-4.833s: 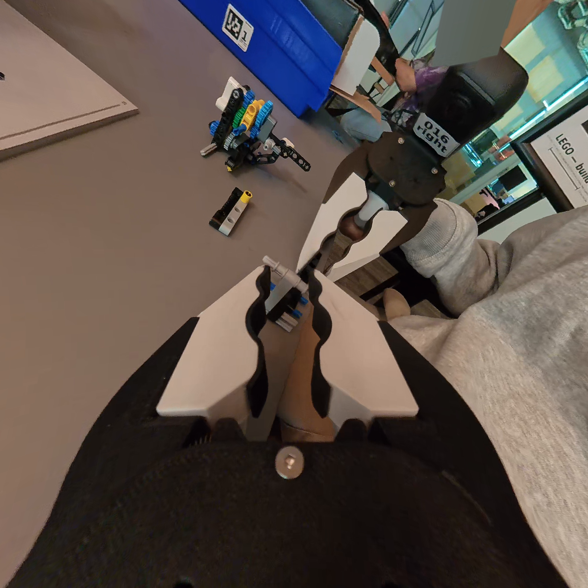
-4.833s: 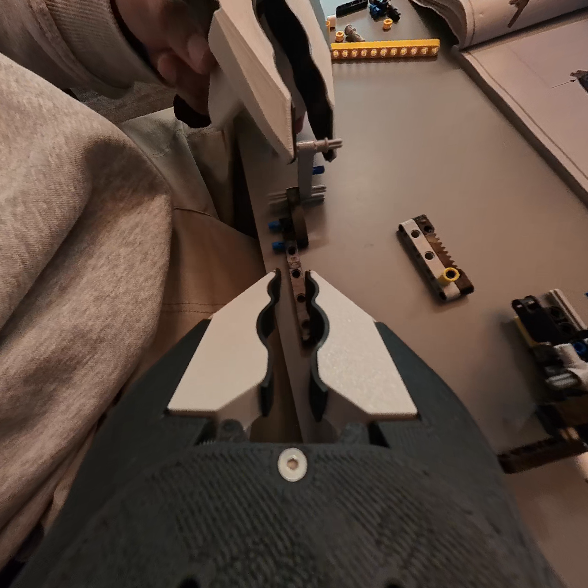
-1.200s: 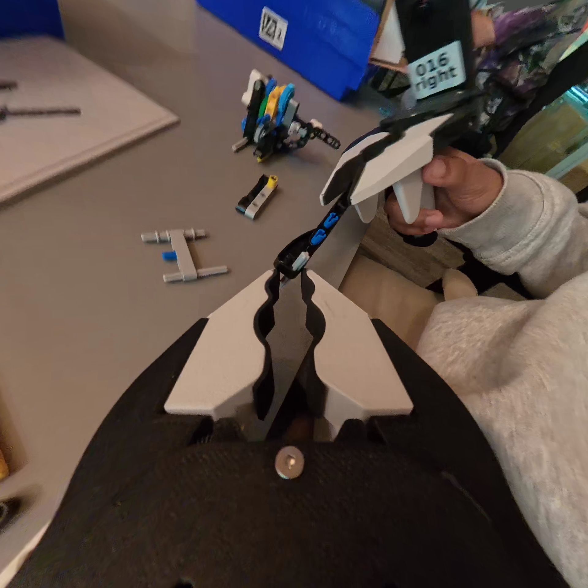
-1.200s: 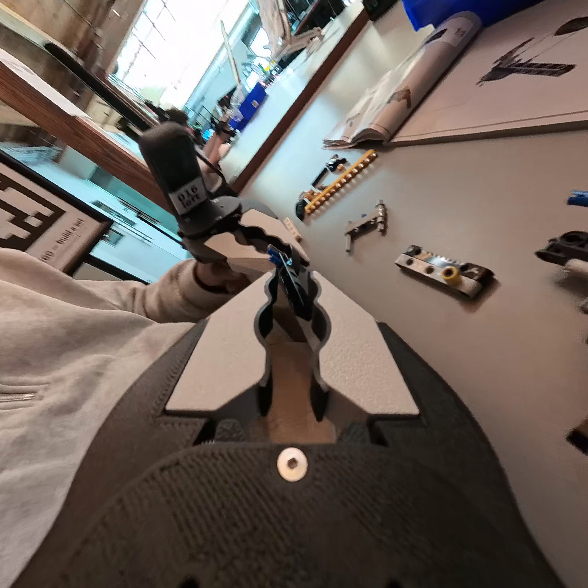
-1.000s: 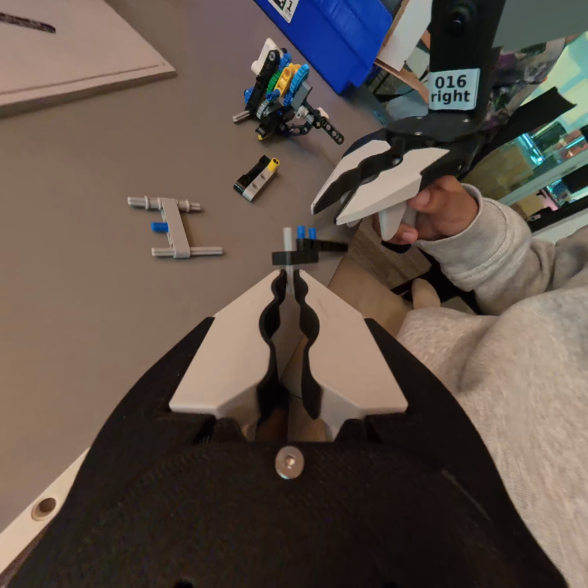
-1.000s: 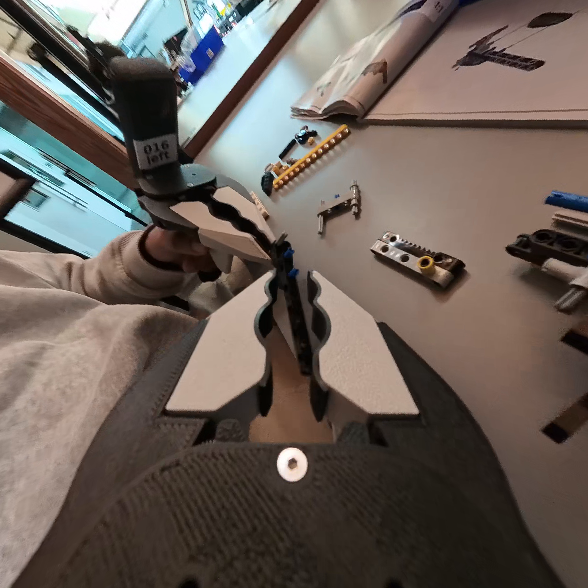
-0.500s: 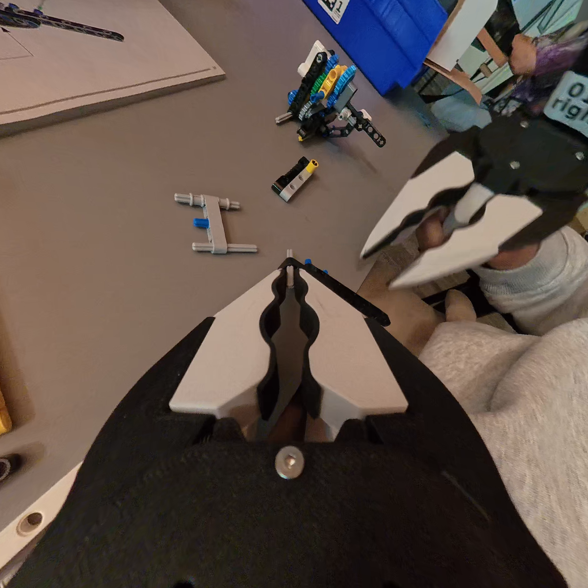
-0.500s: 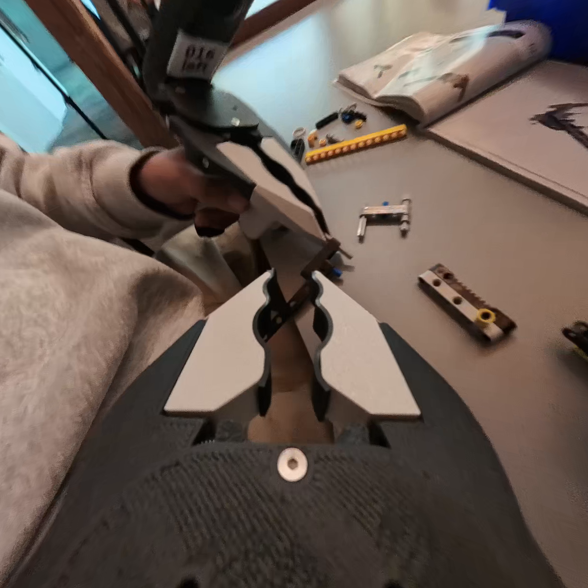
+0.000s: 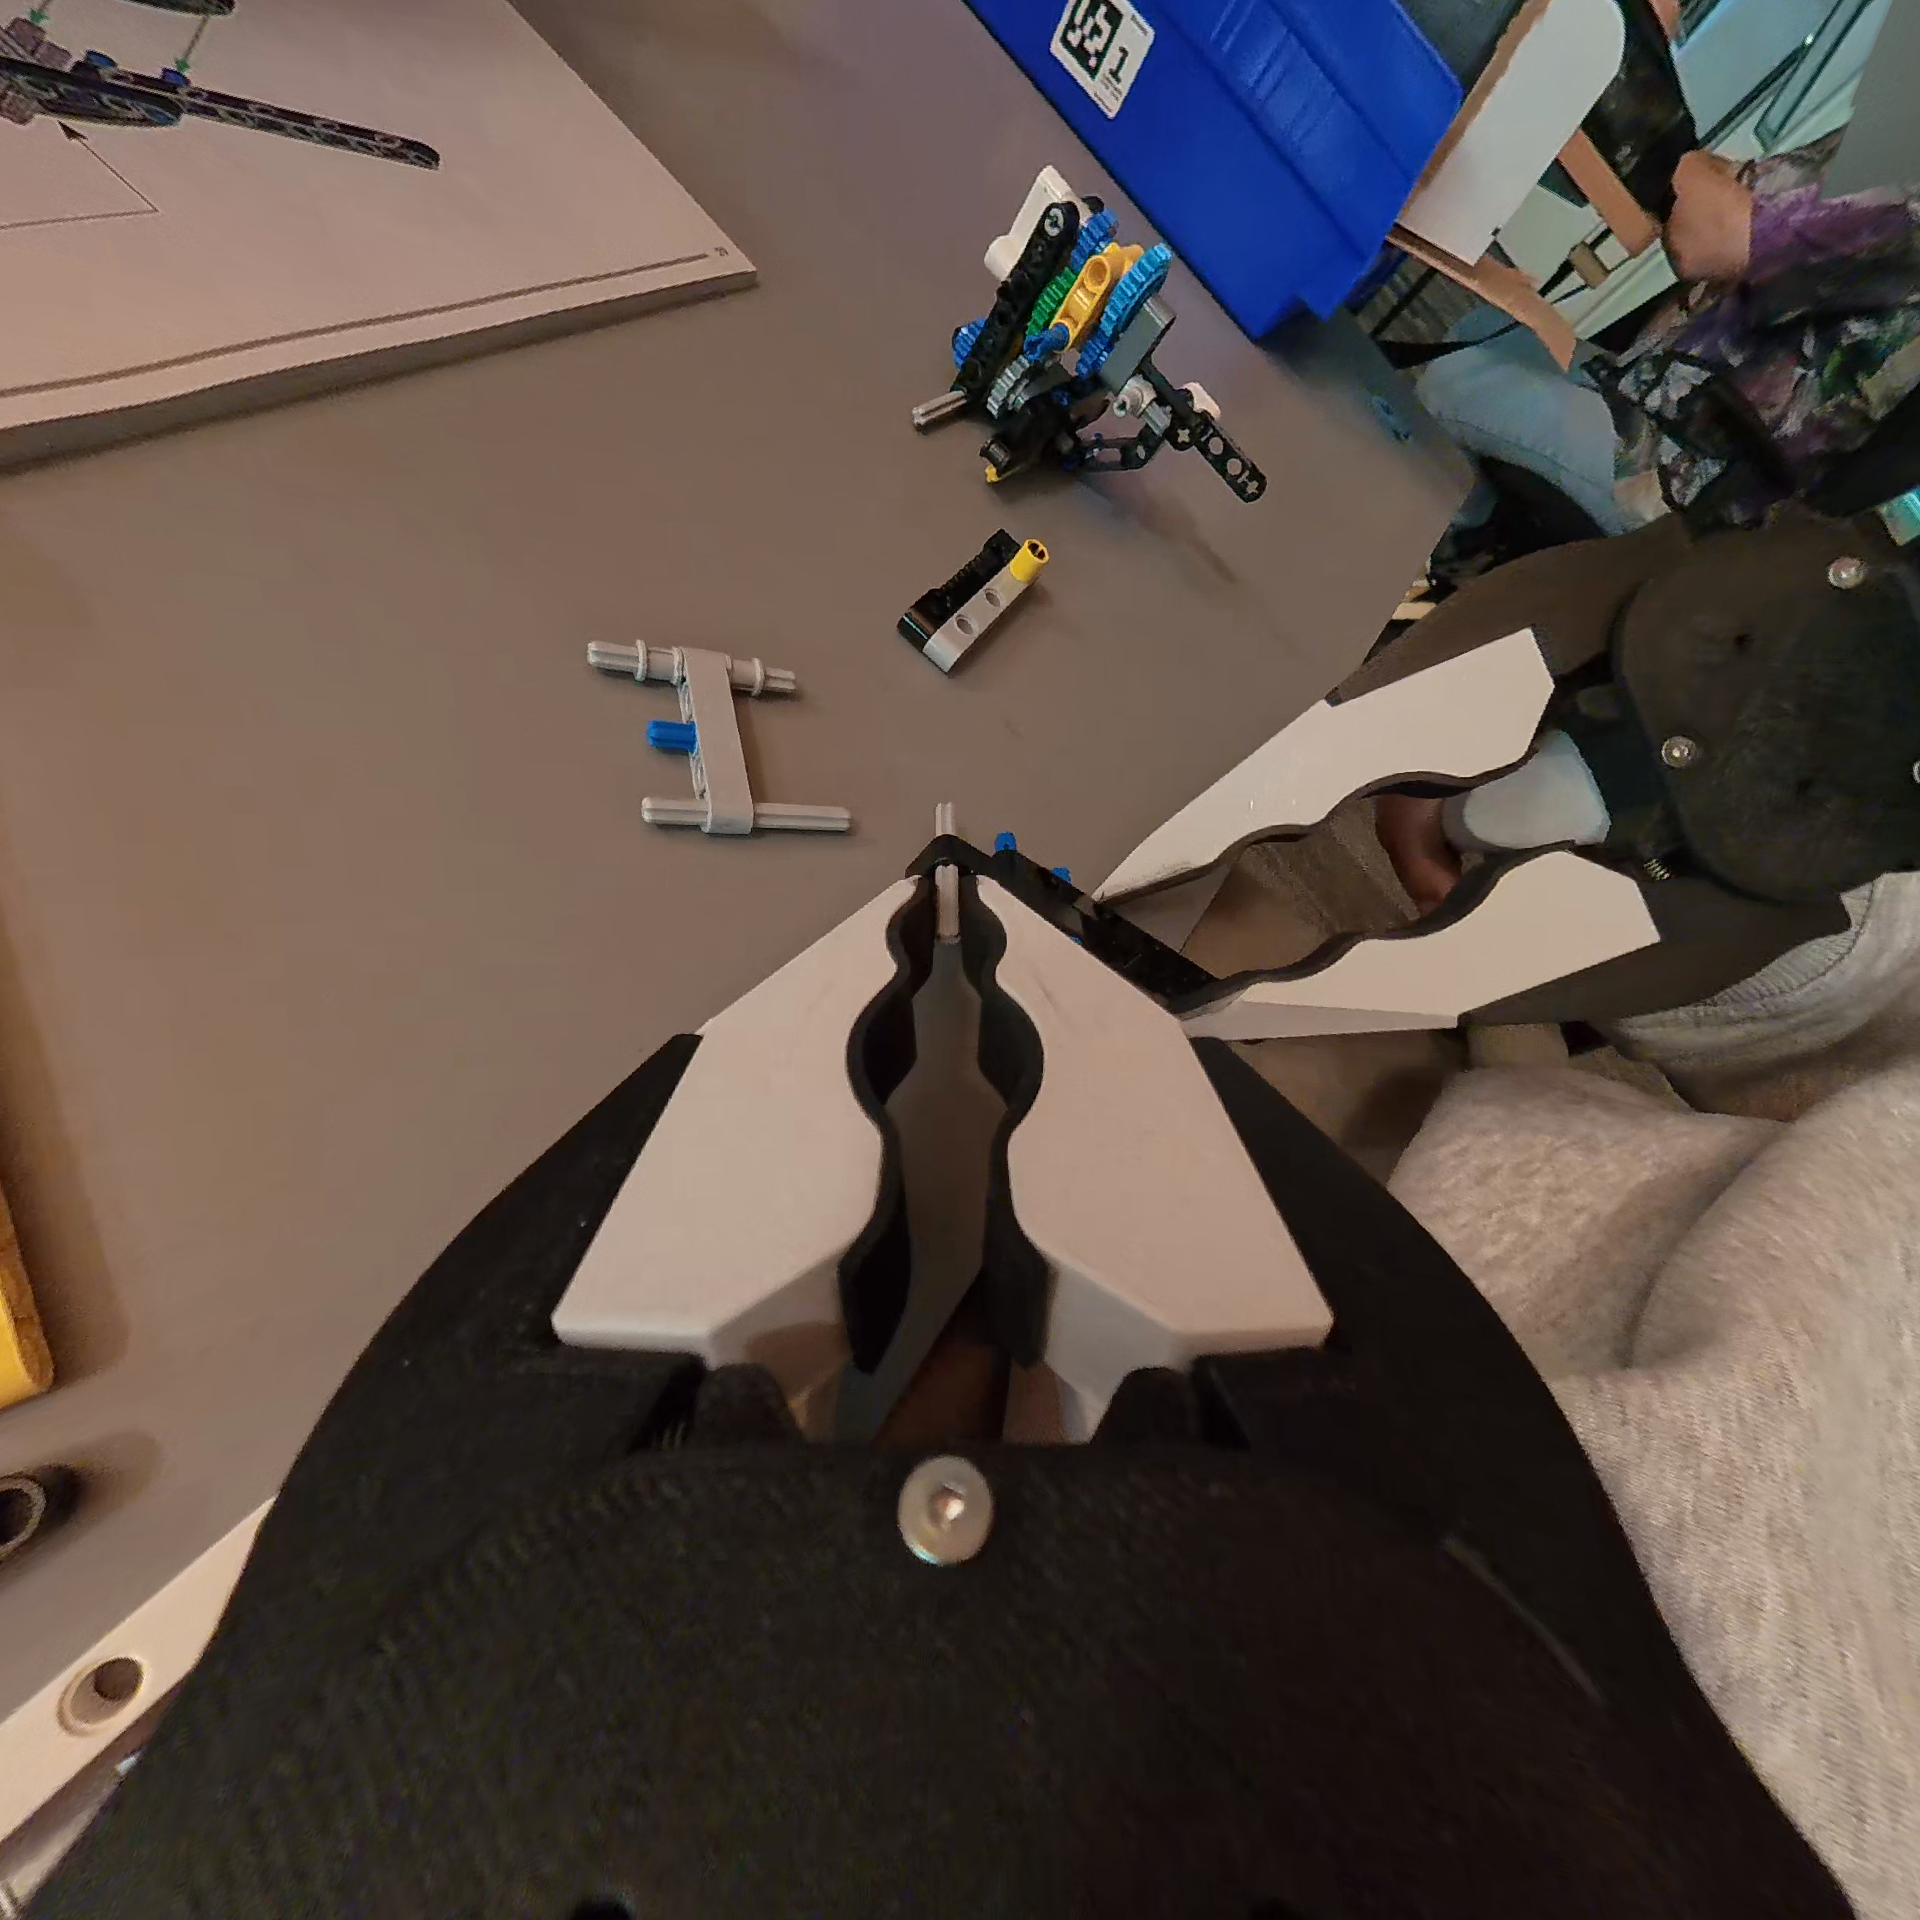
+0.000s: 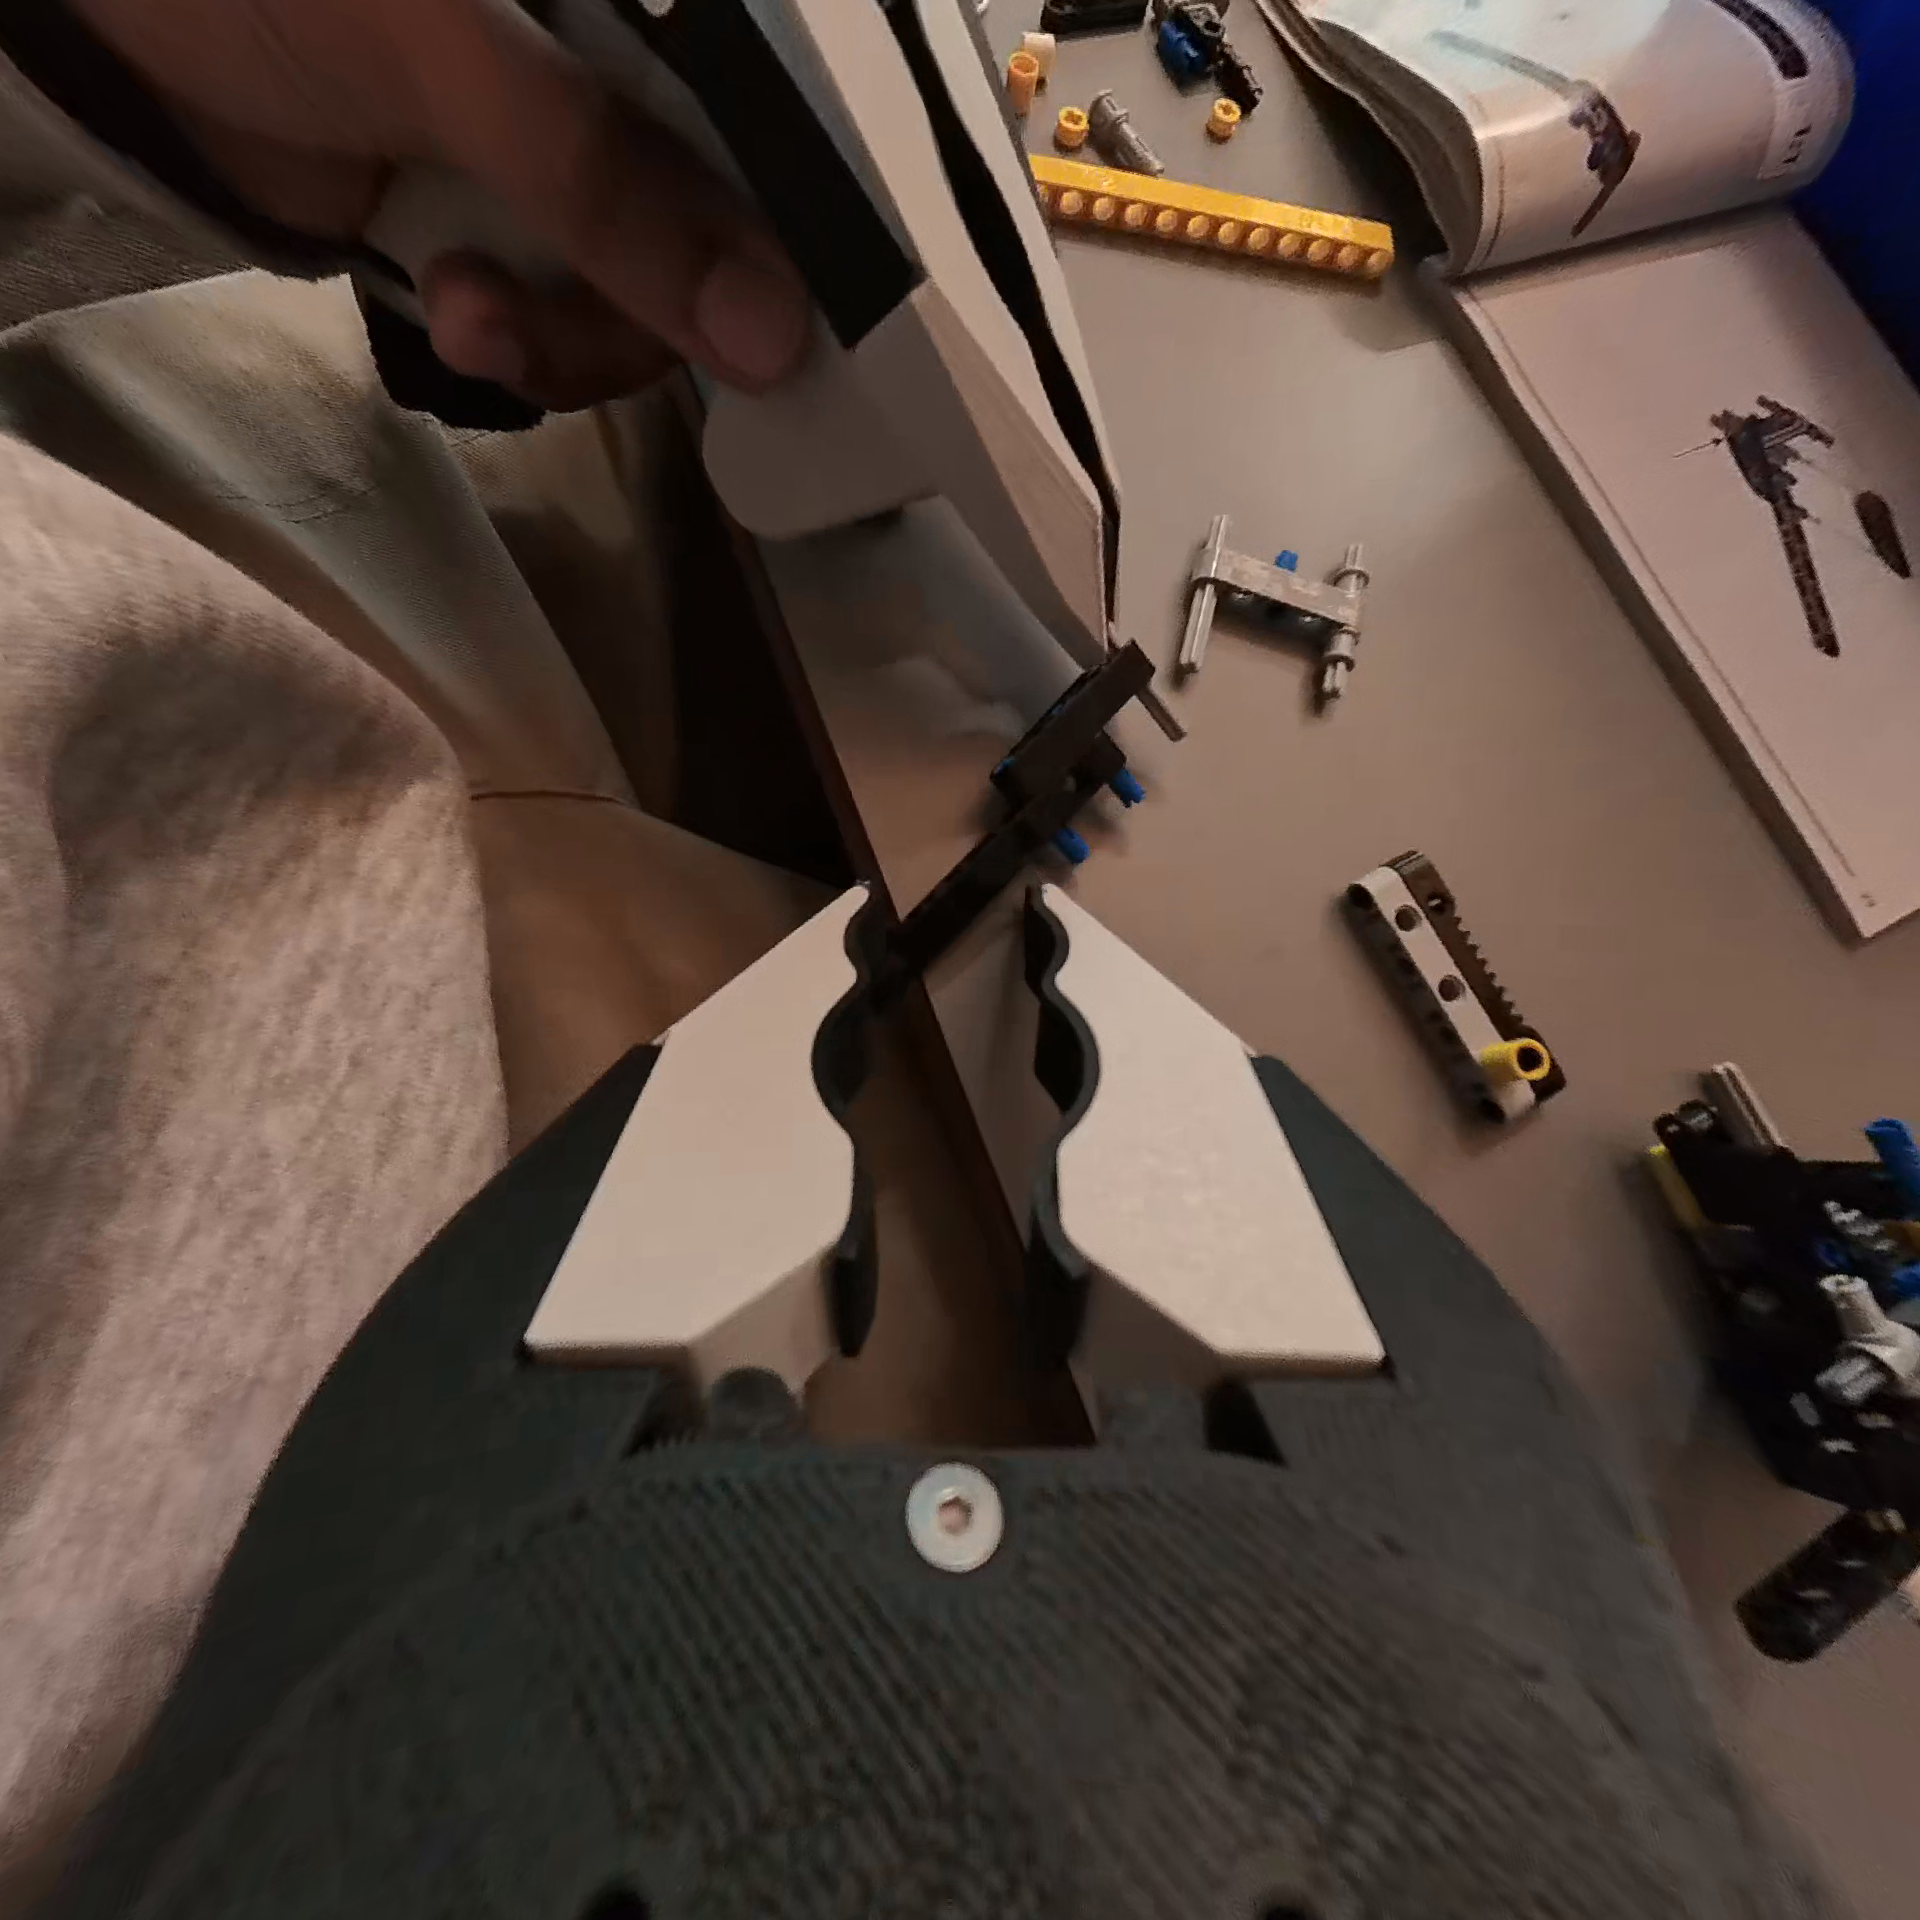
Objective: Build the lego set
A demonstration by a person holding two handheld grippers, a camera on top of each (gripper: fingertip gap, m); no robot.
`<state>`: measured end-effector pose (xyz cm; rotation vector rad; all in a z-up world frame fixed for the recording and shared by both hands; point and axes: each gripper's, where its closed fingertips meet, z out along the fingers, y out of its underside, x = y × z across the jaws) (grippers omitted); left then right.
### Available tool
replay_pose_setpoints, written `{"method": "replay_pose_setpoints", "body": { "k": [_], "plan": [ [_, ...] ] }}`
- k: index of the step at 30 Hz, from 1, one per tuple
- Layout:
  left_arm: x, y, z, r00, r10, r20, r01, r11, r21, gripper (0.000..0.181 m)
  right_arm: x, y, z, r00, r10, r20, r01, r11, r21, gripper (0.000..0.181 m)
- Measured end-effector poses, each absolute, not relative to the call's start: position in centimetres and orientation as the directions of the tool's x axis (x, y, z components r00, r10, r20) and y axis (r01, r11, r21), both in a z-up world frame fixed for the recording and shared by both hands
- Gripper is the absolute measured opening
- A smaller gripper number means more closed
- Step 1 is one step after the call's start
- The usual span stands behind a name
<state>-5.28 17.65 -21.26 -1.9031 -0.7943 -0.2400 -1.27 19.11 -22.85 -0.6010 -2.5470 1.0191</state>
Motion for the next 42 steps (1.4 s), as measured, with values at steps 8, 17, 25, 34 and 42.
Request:
{"method": "replay_pose_setpoints", "body": {
  "k": [8, 17, 25, 34, 42],
  "plan": [
    [-5.5, 17.4, -21.1, 0.751, 0.419, 0.51, 0.635, -0.247, -0.732, 0.0, -1.2, 19.3, -22.8, -0.861, 0.499, 0.104, 0.281, 0.635, -0.72, 0.023],
    [-5.6, 17.4, -21.1, 0.751, 0.416, 0.513, 0.636, -0.244, -0.732, 0.0, -1.7, 20.0, -22.3, -0.842, 0.536, 0.062, 0.321, 0.591, -0.74, 0.016],
    [-5.4, 17.5, -21.1, 0.764, 0.408, 0.5, 0.623, -0.261, -0.738, 0.003, -2.8, 21.6, -22.2, -0.803, 0.588, 0.102, 0.339, 0.591, -0.732, 0.012],
    [-4.4, 18.1, -21.3, 0.812, 0.385, 0.439, 0.565, -0.329, -0.757, 0.004, -4.3, 23.8, -22.1, -0.741, 0.65, 0.165, 0.358, 0.591, -0.723, 0.011],
    [-3.6, 18.6, -21.4, 0.842, 0.354, 0.406, 0.525, -0.367, -0.768, 0.005, -4.8, 24.6, -22.1, -0.72, 0.67, 0.18, 0.364, 0.585, -0.725, 0.011]
  ]
}}
